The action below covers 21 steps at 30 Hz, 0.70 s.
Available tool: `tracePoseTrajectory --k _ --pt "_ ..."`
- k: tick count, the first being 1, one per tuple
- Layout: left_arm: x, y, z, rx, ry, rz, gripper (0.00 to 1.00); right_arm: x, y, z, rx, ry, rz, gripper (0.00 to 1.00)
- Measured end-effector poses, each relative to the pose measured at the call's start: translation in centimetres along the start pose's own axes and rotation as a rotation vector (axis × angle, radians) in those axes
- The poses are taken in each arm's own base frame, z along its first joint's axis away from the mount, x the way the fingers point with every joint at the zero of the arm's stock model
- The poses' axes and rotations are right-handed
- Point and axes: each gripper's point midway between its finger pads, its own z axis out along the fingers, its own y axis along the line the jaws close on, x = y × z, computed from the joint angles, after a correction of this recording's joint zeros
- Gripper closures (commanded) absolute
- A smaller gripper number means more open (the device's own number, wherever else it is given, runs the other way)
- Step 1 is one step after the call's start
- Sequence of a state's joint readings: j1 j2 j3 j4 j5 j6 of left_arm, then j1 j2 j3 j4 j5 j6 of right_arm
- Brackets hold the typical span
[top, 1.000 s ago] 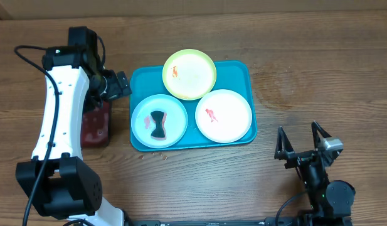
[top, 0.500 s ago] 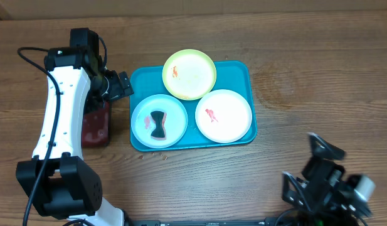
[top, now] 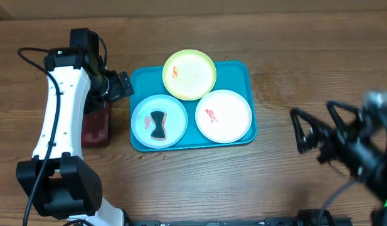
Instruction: Clean dirty plates on tray and stack at the side
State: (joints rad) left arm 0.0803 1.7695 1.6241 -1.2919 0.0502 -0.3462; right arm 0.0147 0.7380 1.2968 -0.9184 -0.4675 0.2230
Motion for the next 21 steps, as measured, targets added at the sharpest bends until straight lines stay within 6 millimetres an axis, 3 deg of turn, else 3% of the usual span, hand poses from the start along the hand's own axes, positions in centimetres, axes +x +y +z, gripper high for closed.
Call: tracePoseTrajectory --k 5,9,12,17,21 --pt "0.3 0.1 0.0 -0.005 0.010 -0.001 0.00 -2.9 3.5 4.9 -0.281 0.171 0.034 0.08" --pt "0.4 0.2 0.0 -0.007 0.015 -0.001 0.00 -1.0 3.6 8.8 -0.308 0.322 0.119 0.08" --pt "0.4 0.2 0.0 -0.007 0.016 -0.001 0.00 2.8 3.5 11.7 -0.217 0.463 0.138 0.09" --pt "0.4 0.2 0.0 -0.007 0.016 -0.001 0.00 10.8 3.5 17.0 0.008 0.693 0.099 0.31" --pt "0.5 0.0 0.0 0.001 0.022 -0.001 0.00 16.1 3.6 21.9 0.096 0.787 0.057 0.35"
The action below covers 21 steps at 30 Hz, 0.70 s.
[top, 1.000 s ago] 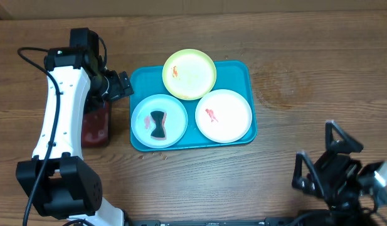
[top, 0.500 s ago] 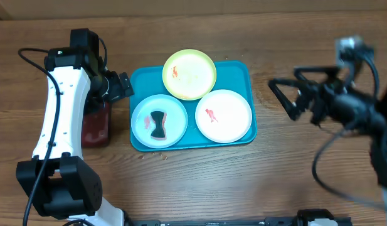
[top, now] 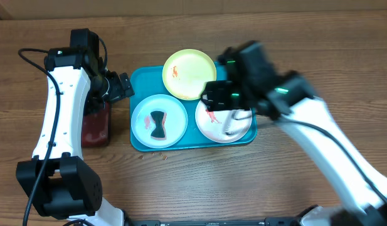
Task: Clean dirty plates on tray and stack at the side
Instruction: 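Reach the right gripper to the light blue plate rim and grasp it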
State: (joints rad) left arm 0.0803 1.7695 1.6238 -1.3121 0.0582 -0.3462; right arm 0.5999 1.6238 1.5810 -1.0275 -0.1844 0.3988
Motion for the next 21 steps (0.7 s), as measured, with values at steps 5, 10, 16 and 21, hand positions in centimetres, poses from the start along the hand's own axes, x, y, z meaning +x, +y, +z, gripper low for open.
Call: tracePoseTrajectory --k 5,10,16,21 --pt "0.3 -0.1 0.0 0.005 0.013 0.000 0.00 0.6 0.6 7.9 0.050 0.065 -0.024 0.35" --pt "0.5 0.0 0.0 0.003 0.022 -0.001 0.00 1.7 0.3 12.8 0.079 0.114 -0.032 0.34" --pt "0.5 0.0 0.0 0.005 0.023 -0.001 0.03 2.4 -0.3 16.1 0.100 0.137 -0.035 0.34" --pt "0.6 0.0 0.0 0.005 0.024 -0.002 0.12 3.1 -0.5 17.5 0.113 0.157 -0.041 0.37"
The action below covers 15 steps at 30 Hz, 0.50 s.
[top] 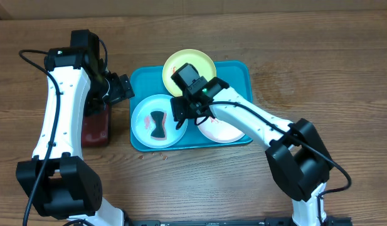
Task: Clean dirty plates on tray and stack at the side
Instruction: 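Reach the right gripper to the light blue plate rim and grasp it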
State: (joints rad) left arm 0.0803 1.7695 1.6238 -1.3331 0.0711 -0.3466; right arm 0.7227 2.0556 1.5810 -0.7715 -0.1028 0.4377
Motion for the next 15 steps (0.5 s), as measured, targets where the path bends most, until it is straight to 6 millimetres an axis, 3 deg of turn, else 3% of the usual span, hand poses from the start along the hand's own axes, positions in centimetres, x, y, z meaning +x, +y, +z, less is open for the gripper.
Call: tracePoseTrajectory --k 4,15 --pt "0.0 0.0 0.0 0.000 0.000 -0.002 0.15 -0.4 0.0 0.3 0.000 -0.016 -0.002 0.45" --pt "0.7 -1.8 0.1 0.004 0.004 0.052 0.16 -0.6 -0.3 2.5 -0.020 -0.064 -0.005 0.49"
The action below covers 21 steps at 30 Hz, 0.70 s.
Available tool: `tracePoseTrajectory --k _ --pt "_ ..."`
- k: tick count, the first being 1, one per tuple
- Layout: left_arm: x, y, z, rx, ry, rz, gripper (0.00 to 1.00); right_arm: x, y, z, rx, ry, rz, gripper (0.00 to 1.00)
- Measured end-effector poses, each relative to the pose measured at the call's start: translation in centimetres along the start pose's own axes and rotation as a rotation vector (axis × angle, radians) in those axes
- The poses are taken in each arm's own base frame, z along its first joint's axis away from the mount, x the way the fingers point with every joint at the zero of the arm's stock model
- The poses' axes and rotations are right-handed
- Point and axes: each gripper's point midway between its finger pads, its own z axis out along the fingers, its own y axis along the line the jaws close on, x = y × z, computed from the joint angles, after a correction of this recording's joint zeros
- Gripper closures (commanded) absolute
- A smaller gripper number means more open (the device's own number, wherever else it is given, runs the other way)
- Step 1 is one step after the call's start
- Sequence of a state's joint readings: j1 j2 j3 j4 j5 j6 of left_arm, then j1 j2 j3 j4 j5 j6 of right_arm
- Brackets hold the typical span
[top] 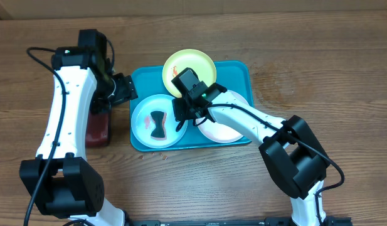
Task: Clean dirty plates on tray and stack at the side
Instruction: 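Reach the right gripper to the light blue plate rim and grasp it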
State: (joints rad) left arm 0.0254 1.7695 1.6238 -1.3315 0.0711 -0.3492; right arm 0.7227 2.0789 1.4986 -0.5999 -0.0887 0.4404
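A teal tray (243, 70) holds three plates. The yellow plate (198, 68) at the back has an orange stain. At the front left is a white plate (143, 122) with a dark smear (157, 123). The white plate (234, 130) at the front right is partly covered by my right arm. My right gripper (183, 117) sits low over the right rim of the smeared plate, its fingers apart. My left gripper (125, 90) hovers open at the tray's left edge, holding nothing.
A dark red block (96, 125) lies on the wooden table (318, 75) left of the tray, partly under my left arm. A few crumbs (163, 156) lie in front of the tray.
My left arm has shifted a little to the right, toward the tray. My right gripper stays at the right rim of the smeared white plate, almost unchanged.
At first my right arm was far out on the right, gripper open, with all three plates uncovered. It was then over the right white plate, then at the right rim of the smeared plate, where it remains. My left gripper stayed by the tray's left edge.
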Motion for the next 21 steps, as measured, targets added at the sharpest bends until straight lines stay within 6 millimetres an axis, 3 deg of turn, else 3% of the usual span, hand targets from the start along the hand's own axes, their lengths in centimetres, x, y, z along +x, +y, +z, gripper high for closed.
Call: tracePoseTrajectory --k 6,7,9,11,15,21 --pt "0.6 -1.4 1.0 0.004 0.003 0.046 0.15 1.1 -0.8 1.2 0.004 0.003 0.001 0.49" --pt "0.8 -1.5 1.4 0.002 0.010 0.050 0.17 1.4 -1.1 1.4 0.010 0.010 0.002 0.49" --pt "1.5 -1.4 2.6 -0.003 0.033 0.054 0.32 1.9 -1.4 1.6 0.021 0.020 0.004 0.49" --pt "1.7 -1.6 3.6 0.017 0.039 0.055 0.37 1.9 -1.5 1.6 0.024 0.022 0.008 0.50" --pt "2.6 -2.7 5.9 0.101 0.067 0.070 0.38 2.2 -1.7 1.6 0.032 0.034 0.032 0.63" --pt "4.1 -3.6 9.7 0.196 0.086 0.077 0.40 2.6 -1.8 1.6 0.039 0.047 0.054 0.71"
